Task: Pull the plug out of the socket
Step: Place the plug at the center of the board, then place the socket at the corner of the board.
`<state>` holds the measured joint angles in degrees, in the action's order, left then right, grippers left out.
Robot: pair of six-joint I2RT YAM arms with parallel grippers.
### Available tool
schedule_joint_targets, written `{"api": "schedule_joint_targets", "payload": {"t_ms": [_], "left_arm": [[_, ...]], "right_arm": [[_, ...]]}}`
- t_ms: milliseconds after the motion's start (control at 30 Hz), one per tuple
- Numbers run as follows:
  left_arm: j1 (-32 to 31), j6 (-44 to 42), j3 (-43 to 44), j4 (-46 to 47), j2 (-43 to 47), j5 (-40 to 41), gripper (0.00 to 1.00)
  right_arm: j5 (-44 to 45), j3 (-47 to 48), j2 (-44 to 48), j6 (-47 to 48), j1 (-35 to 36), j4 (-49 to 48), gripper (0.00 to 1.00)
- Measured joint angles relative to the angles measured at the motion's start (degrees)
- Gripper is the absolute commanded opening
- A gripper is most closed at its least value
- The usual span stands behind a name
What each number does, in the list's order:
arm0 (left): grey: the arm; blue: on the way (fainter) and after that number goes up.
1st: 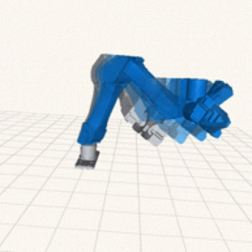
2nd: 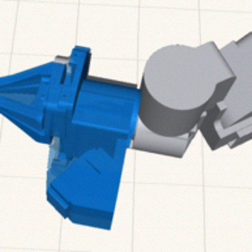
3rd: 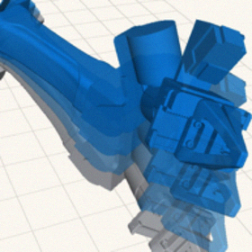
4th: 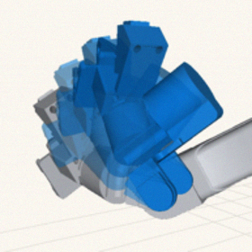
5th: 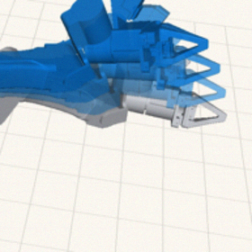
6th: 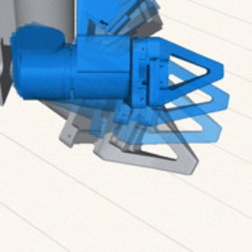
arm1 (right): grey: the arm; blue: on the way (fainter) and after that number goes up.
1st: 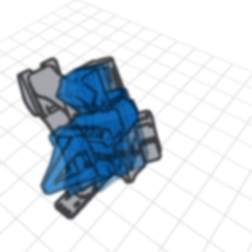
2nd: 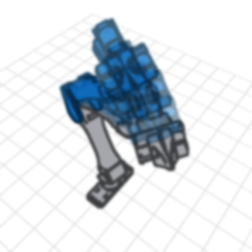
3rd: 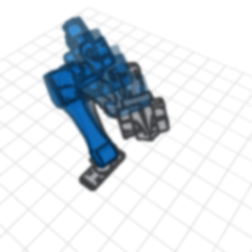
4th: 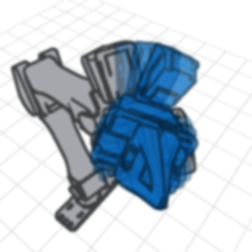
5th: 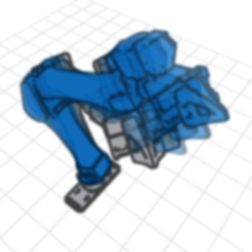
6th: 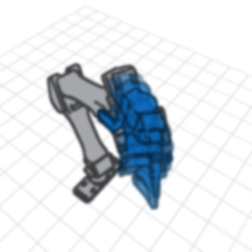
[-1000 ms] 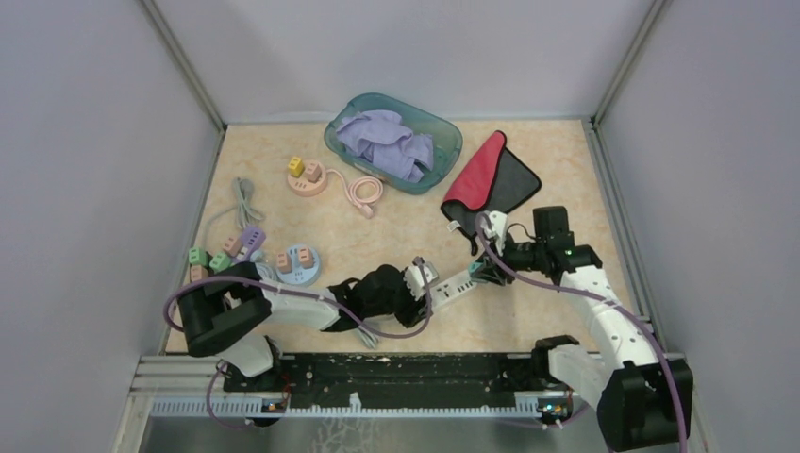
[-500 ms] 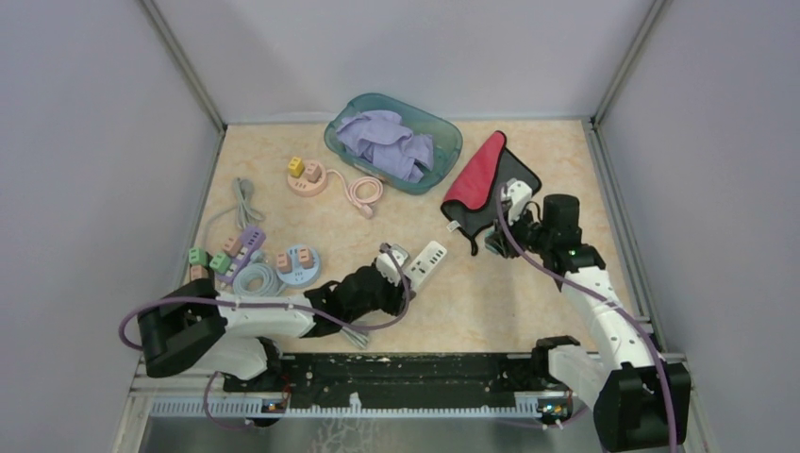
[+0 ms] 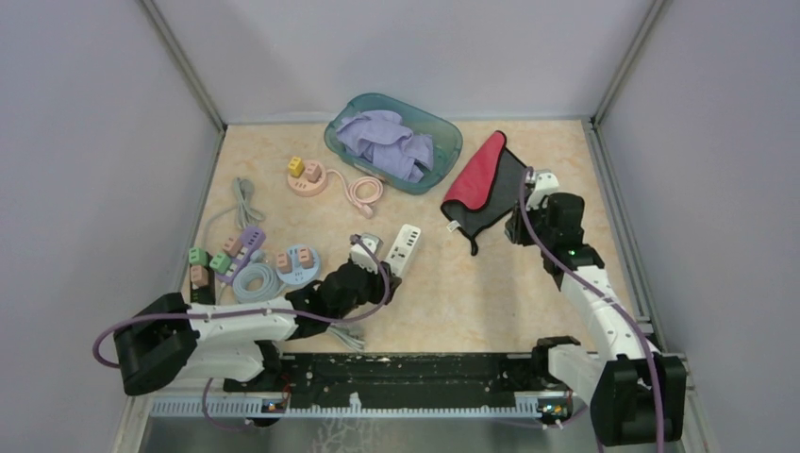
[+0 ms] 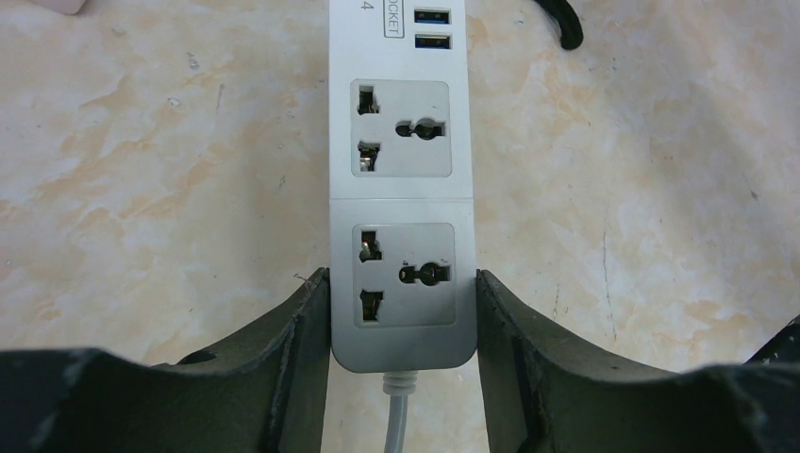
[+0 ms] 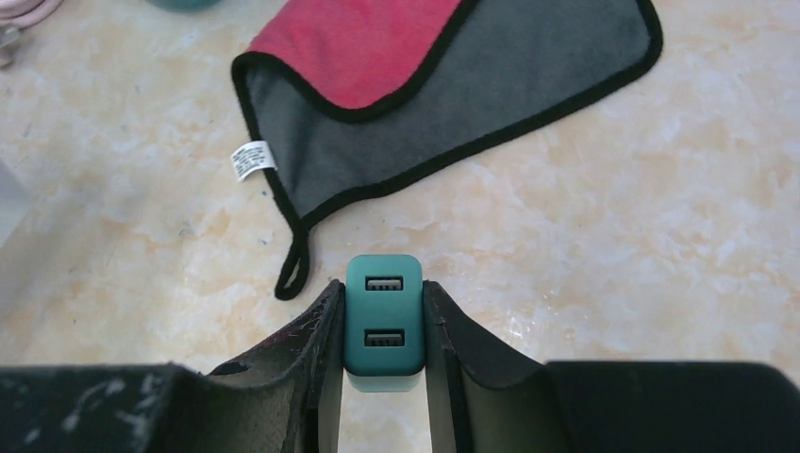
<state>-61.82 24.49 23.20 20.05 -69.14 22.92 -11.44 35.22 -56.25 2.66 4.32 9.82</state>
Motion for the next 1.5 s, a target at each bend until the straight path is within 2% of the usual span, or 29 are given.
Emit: {"api": "schedule_joint_targets", "payload": {"t_ms": [233, 533, 633, 667, 733, 767, 800, 1033, 1200, 1300, 1400, 1500], "left_arm": [[4.6, 3.6, -1.3, -1.3, 2.6, -1.2, 0.14], [9.6, 7.3, -1.6, -5.4, 3.4, -3.2, 0.17], [10.6, 8.0, -1.6, -6.7, 4.1, -3.3, 0.19], [10.7, 8.2, -1.6, -6.9, 4.3, -3.3, 0.19], [10.9, 8.5, -1.7, -7.3, 4.7, -3.5, 0.20], [11.0, 8.6, -1.7, -7.3, 4.8, -3.5, 0.22], [11.0, 8.7, -1.7, -7.3, 4.8, -3.6, 0.23], [11.2, 8.9, -1.9, -7.3, 4.8, -5.3, 0.27], [11.2, 8.2, -2.0, -7.2, 4.8, -6.9, 0.33], [11.2, 6.8, -2.3, -6.8, 4.8, -8.5, 0.36], [11.2, 4.8, -2.9, -5.5, 4.8, -11.0, 0.37], [11.2, 2.3, -3.9, -2.9, 4.8, -14.7, 0.33]], "right_arm": [[1.8, 0.0, -4.8, -7.4, -2.3, -1.4, 0.13], [-1.7, 0.2, -15.4, -16.5, -4.3, -1.7, 0.22], [-3.5, 1.2, -21.4, -18.8, -5.2, -1.6, 0.39], [-4.4, 1.6, -22.9, -19.7, -5.6, -2.1, 0.52], [-6.0, 3.0, -25.3, -21.1, -6.8, -2.5, 0.70], [-6.7, 3.3, -26.2, -21.7, -7.4, -2.6, 0.77], [-7.4, 3.4, -26.9, -22.2, -8.1, -2.6, 0.79], [-11.2, 3.7, -26.4, -23.0, -11.9, -2.3, 0.84], [-14.9, 3.7, -18.4, -20.0, -12.4, -2.1, 0.84], [-23.6, 3.0, -12.3, -16.4, -12.4, -5.2, 0.85], [-37.6, 0.2, -7.2, -14.0, -12.3, -11.9, 0.85], [-48.5, -3.0, -4.7, -12.3, -11.3, -15.9, 0.85]]}}
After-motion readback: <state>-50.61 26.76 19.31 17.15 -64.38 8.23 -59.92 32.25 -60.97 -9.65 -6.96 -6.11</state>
